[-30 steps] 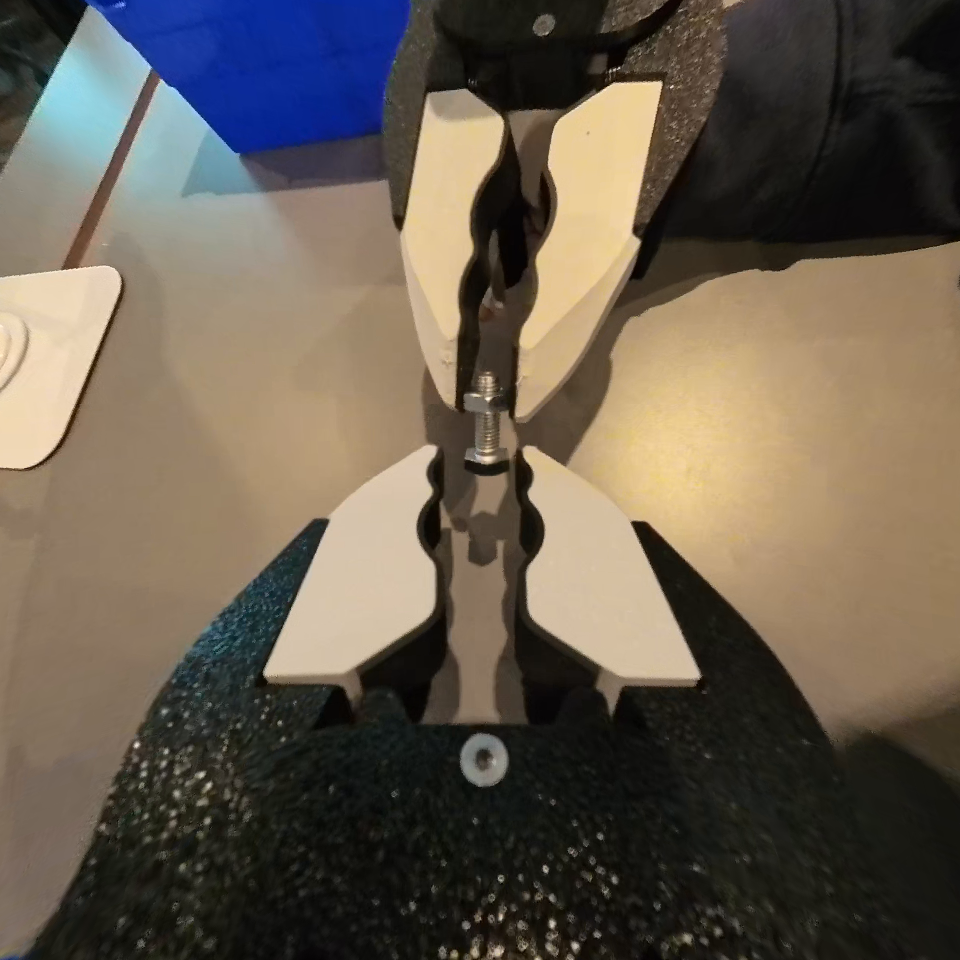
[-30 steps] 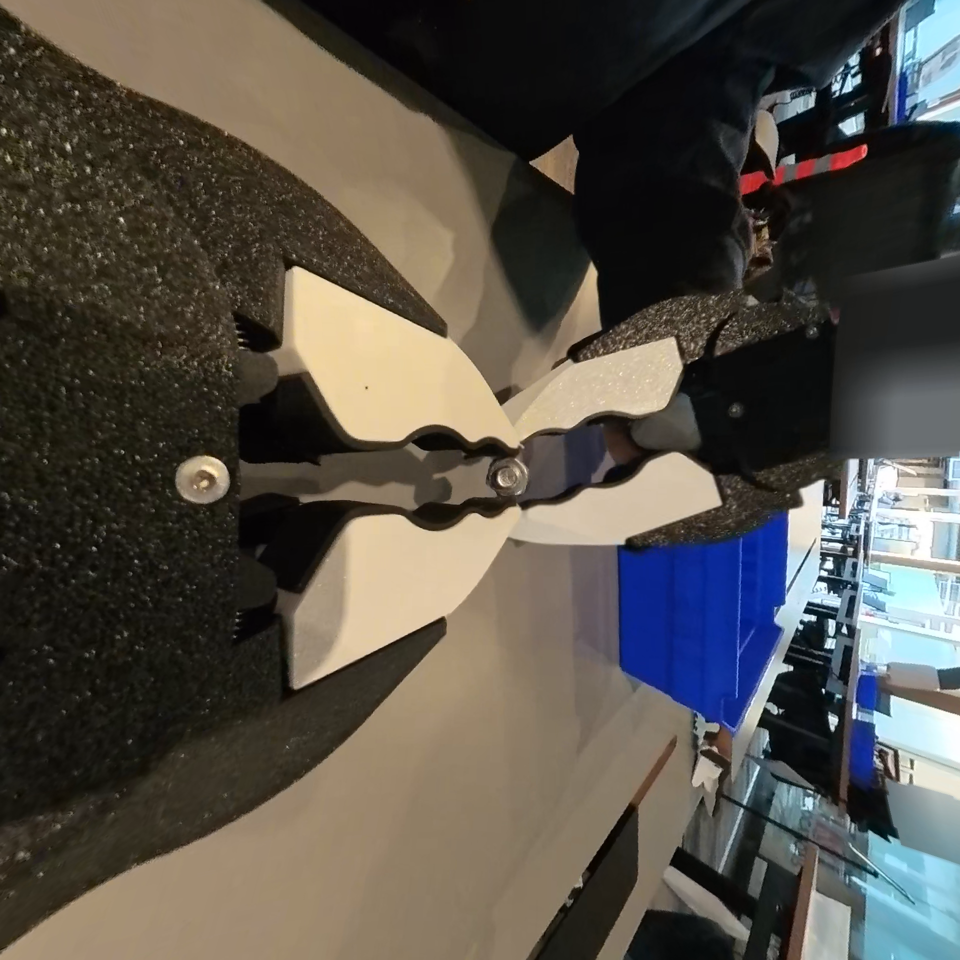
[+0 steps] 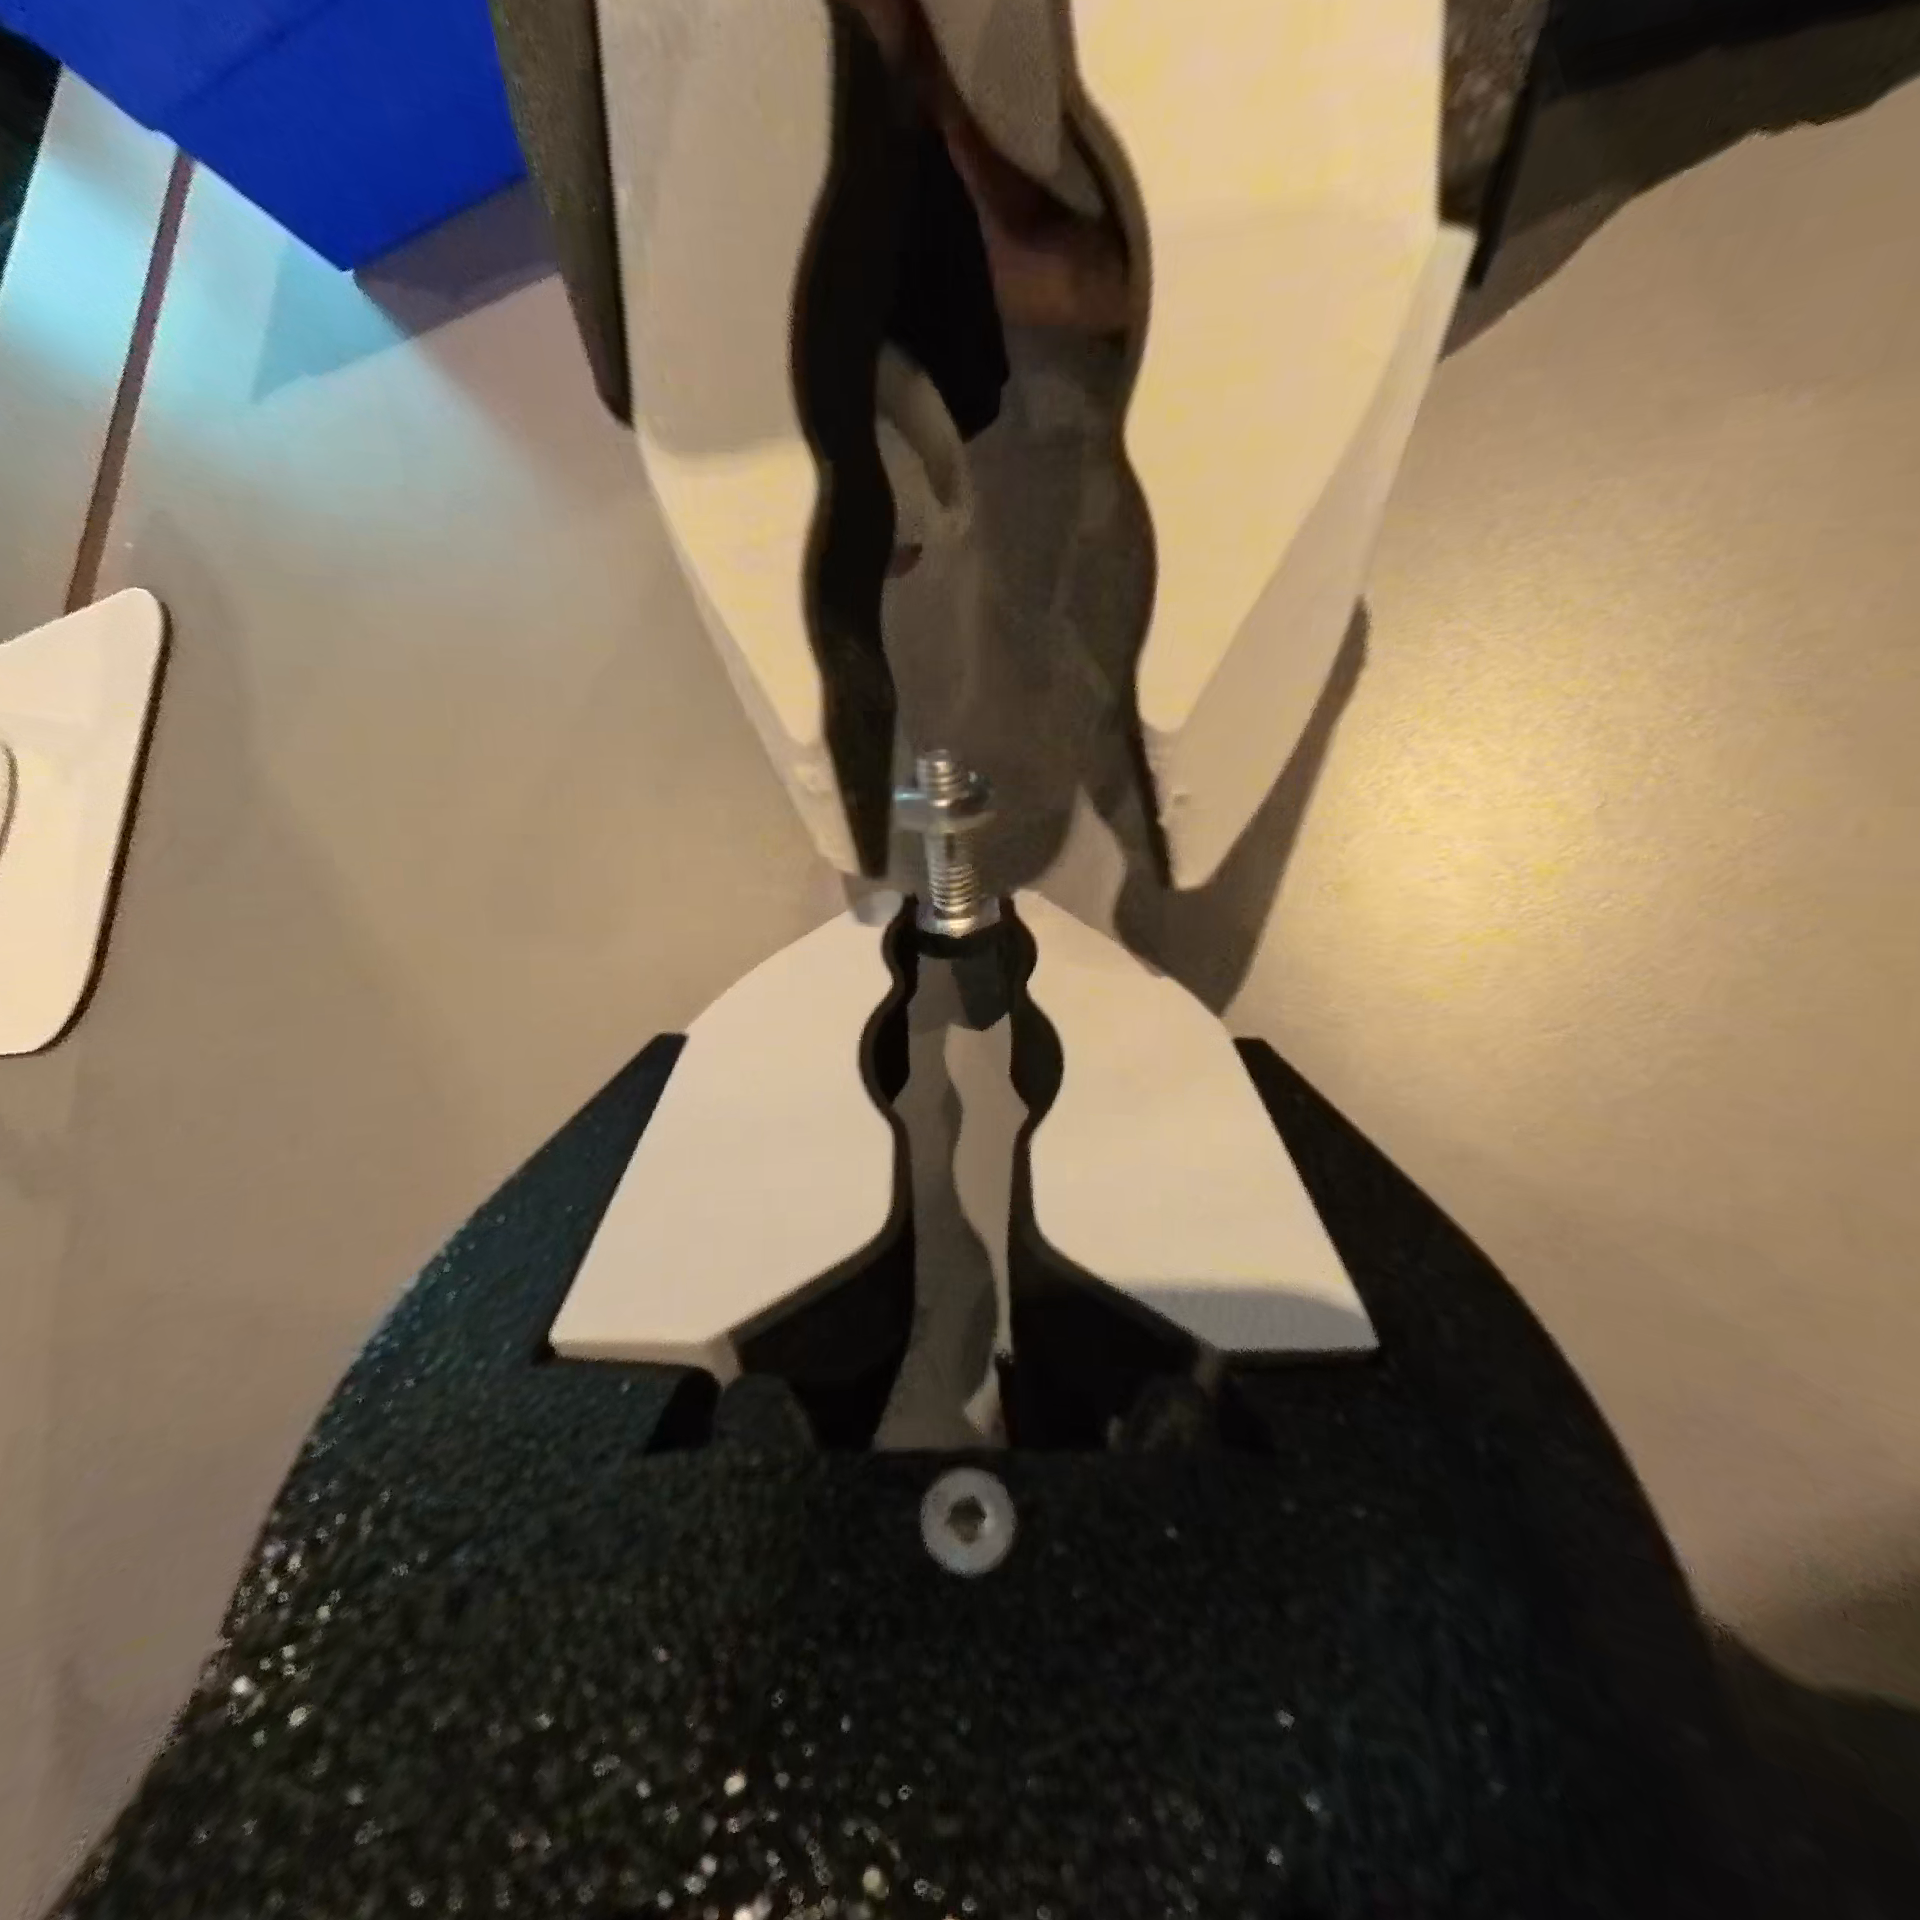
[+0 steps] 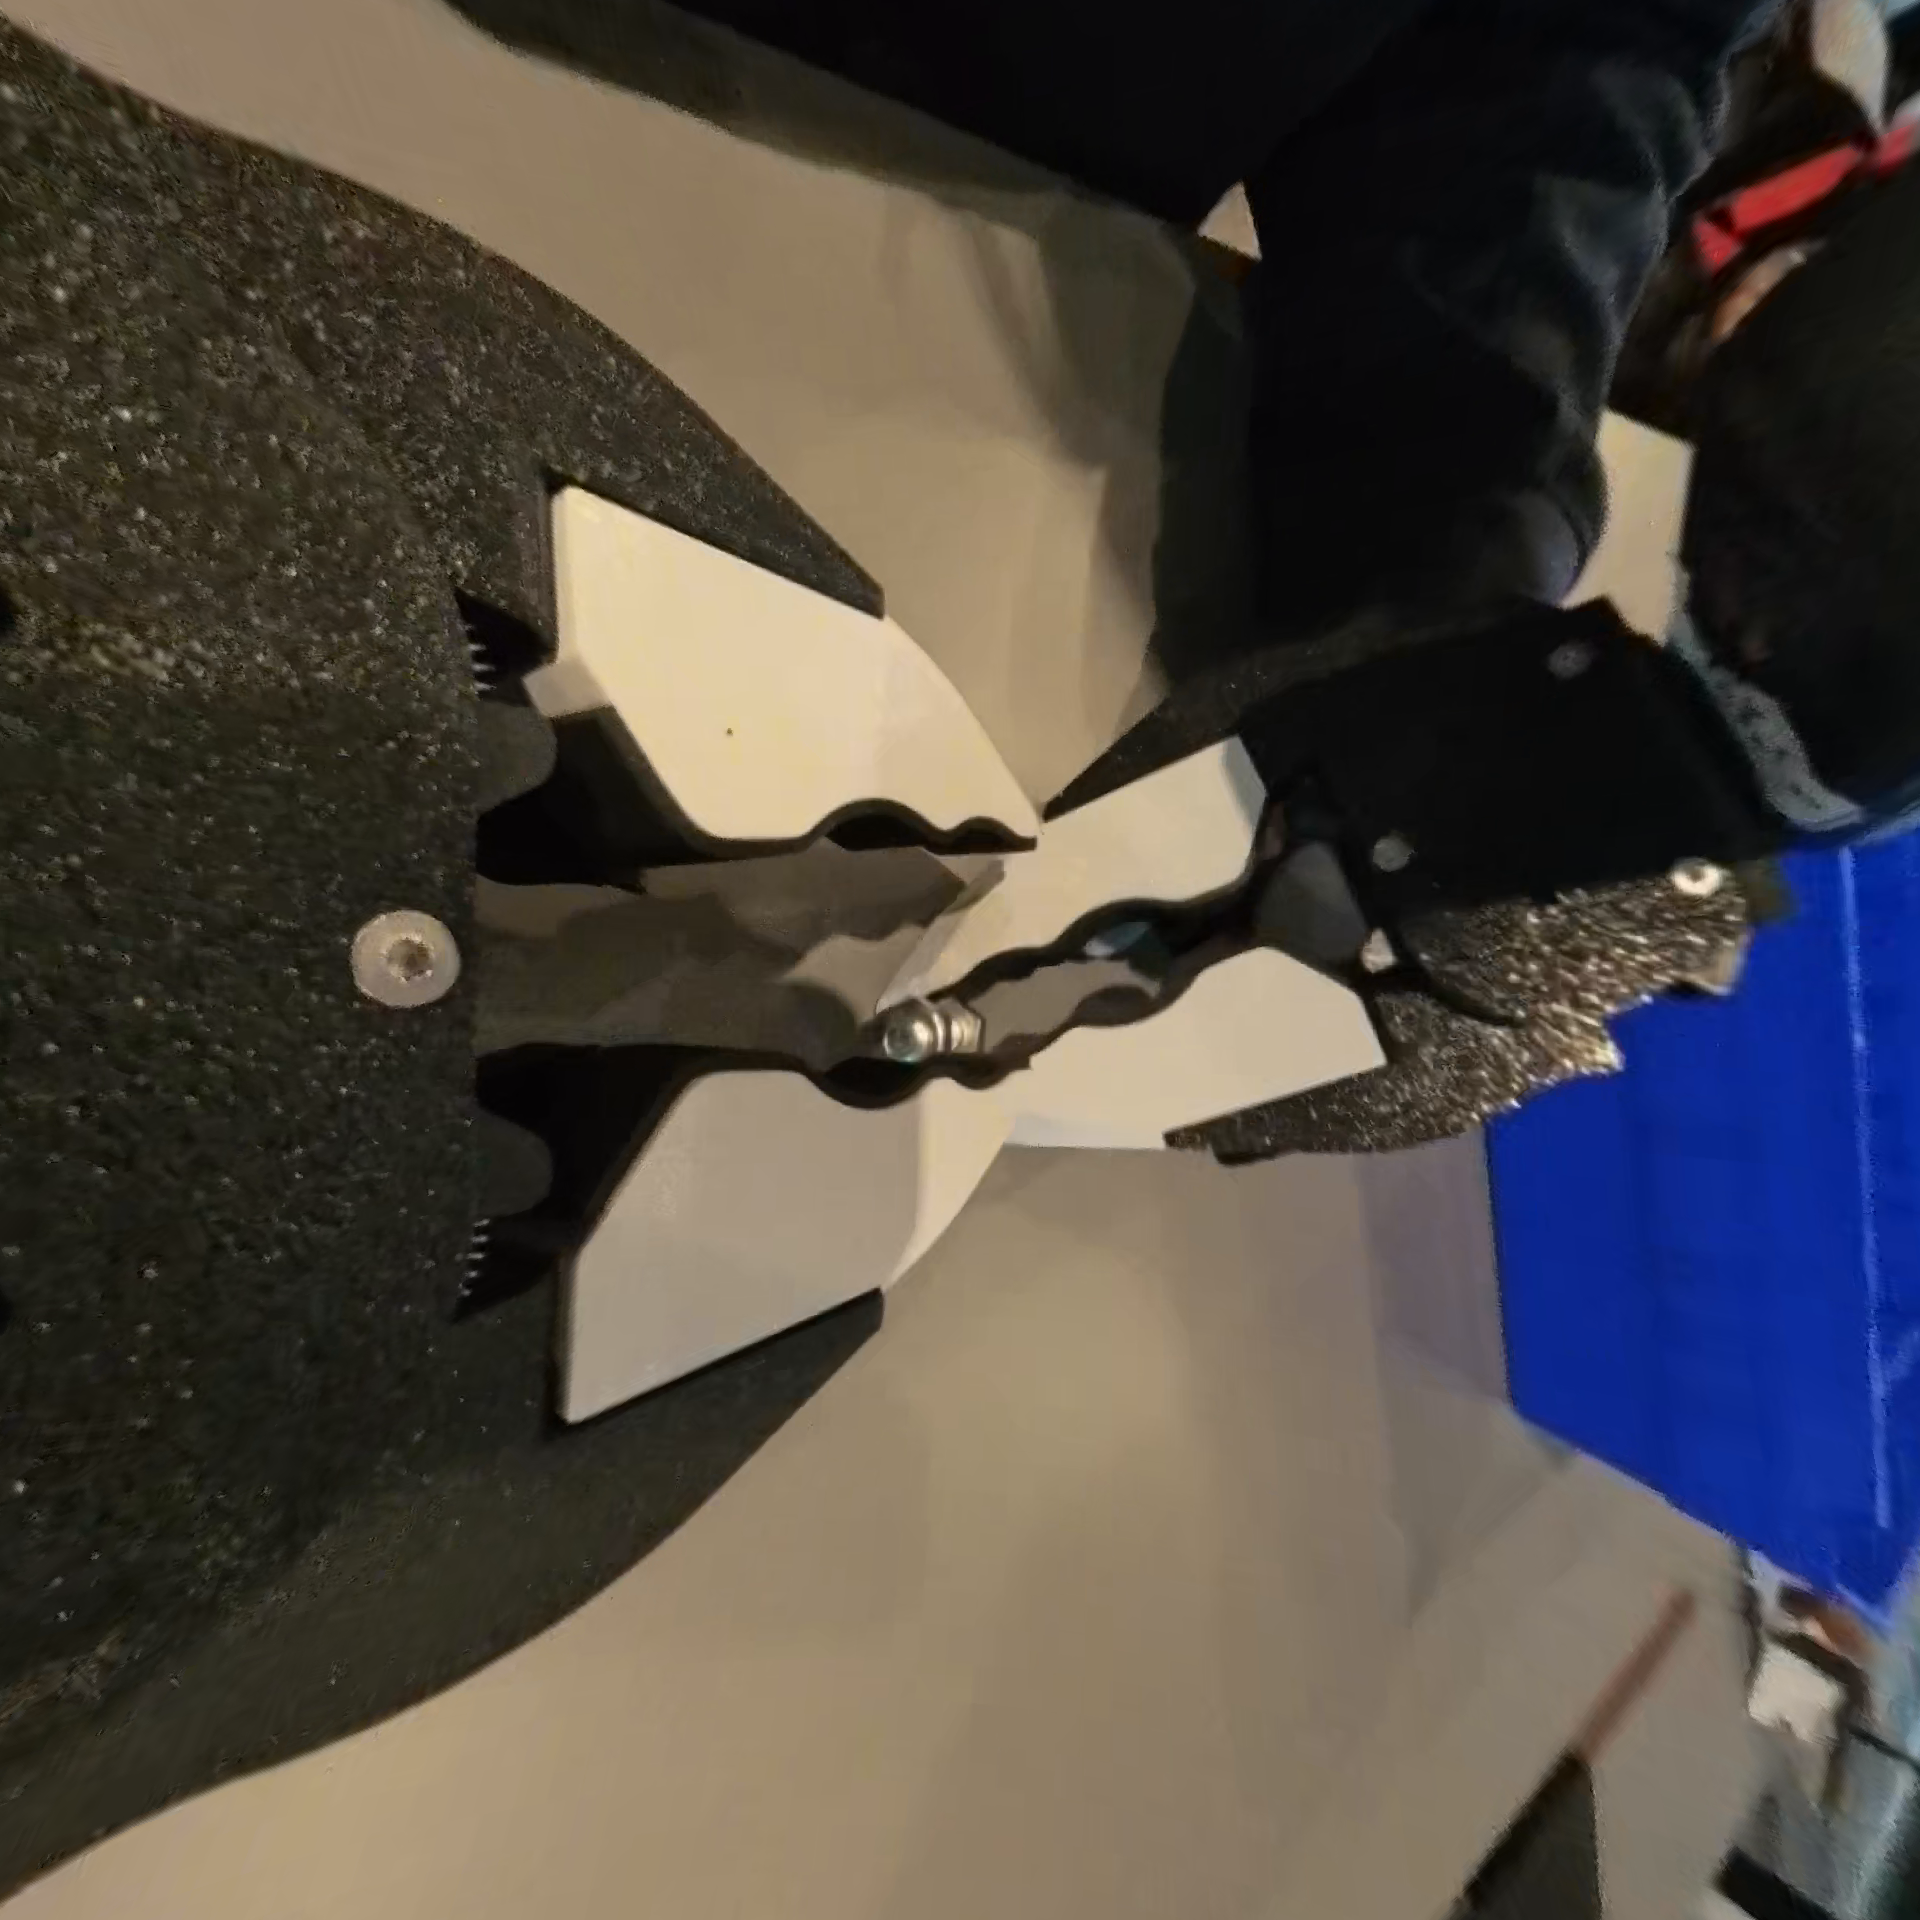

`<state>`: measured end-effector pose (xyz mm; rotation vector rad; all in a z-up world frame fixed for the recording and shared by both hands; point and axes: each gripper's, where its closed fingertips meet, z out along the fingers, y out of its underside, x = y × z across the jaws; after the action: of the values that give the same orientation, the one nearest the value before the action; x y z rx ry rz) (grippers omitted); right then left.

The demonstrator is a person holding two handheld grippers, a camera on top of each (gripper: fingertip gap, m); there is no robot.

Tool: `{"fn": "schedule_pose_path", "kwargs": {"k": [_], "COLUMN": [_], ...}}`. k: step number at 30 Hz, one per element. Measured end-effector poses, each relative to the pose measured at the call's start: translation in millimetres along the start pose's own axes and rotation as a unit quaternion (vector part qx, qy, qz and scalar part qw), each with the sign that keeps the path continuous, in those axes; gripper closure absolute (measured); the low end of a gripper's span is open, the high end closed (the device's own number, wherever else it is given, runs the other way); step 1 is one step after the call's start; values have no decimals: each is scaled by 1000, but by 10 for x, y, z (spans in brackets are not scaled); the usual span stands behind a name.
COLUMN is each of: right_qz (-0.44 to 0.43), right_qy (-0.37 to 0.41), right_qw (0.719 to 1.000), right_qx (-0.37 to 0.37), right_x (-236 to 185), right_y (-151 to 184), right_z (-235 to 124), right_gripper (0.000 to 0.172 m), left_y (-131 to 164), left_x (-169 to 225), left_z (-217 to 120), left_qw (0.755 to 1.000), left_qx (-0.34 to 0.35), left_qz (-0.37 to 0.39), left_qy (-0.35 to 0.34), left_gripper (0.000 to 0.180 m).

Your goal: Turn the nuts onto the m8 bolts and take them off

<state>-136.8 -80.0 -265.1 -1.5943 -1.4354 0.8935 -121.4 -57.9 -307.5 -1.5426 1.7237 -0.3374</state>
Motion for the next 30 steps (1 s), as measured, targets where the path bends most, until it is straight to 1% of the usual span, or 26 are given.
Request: {"fn": "schedule_pose_path", "kwargs": {"k": [1, 4, 6, 8, 9, 10, 12, 13, 14, 15, 17, 19, 20, 21, 22, 24, 25, 26, 28, 30], "right_qz": [6, 33, 52, 56, 45, 21, -37, -46, -38, -20, 9, 27, 32, 25, 8, -56, -84, -97, -67, -26], "right_qy": [15, 37, 18, -8, -11, -8, -6, 10, 24, 32, 43, 34, 25, 15, 11, -6, 7, 30, 60, 72], "right_qw": [1000, 996, 995, 995, 996, 998, 999, 998, 999, 999, 998, 994, 993, 994, 996, 998, 996, 995, 996, 995], "right_qx": [-7, -68, -85, -81, -73, -56, 10, 32, 31, 11, -51, -101, -111, -108, -89, -26, 1, 10, -14, -70], "right_x": [52, 178, 147, 63, 36, 12, -80, -61, -10, 53, 150, 151, 124, 85, 45, -98, -112, -71, 76, 198], "right_y": [17, 238, 307, 266, 217, 132, -140, -230, -233, -161, 87, 285, 313, 281, 193, -65, -175, -226, -141, 101], "right_z": [-23, -69, -55, -12, 7, 16, -19, -62, -103, -128, -141, -106, -72, -34, 0, 21, -2, -42, -129, -176], "right_gripper": [134, 132, 135, 136, 133, 131, 137, 138, 138, 137, 135, 136, 136, 136, 131, 135, 137, 139, 139, 136], "left_y": [1, 2, 2, 2, 2, 0, 2, 2, 2, 2, 2, 1, 1, 2, 1, 0, 0, 0, 0, 0], "left_x": [0, 0, 0, -1, -1, 0, 0, -1, 0, -1, -2, -1, -2, -2, -2, -3, -3, -3, -3, -3], "left_z": [0, 2, 1, 1, 1, 1, 2, 1, 2, 1, 1, 0, 1, 0, 0, 1, 0, 0, 0, -1], "left_qw": [1000, 1000, 1000, 1000, 1000, 1000, 1000, 1000, 1000, 1000, 1000, 1000, 1000, 1000, 1000, 1000, 1000, 1000, 1000, 1000], "left_qx": [2, 5, 3, 0, -2, -2, -5, -5, -3, -3, -4, -4, -4, -4, -4, -5, -5, -5, -5, -4], "left_qz": [-5, -13, -12, -10, -9, -8, -12, -14, -16, -17, -15, -14, -15, -15, -16, -15, -15, -16, -18, -18], "left_qy": [3, 6, 6, 4, 4, 4, 7, 9, 10, 9, 8, 7, 8, 9, 9, 9, 9, 9, 9, 9], "left_gripper": [166, 166, 166, 166, 166, 166, 166, 166, 166, 166, 166, 166, 166, 166, 166, 166, 166, 166, 166, 166]}}
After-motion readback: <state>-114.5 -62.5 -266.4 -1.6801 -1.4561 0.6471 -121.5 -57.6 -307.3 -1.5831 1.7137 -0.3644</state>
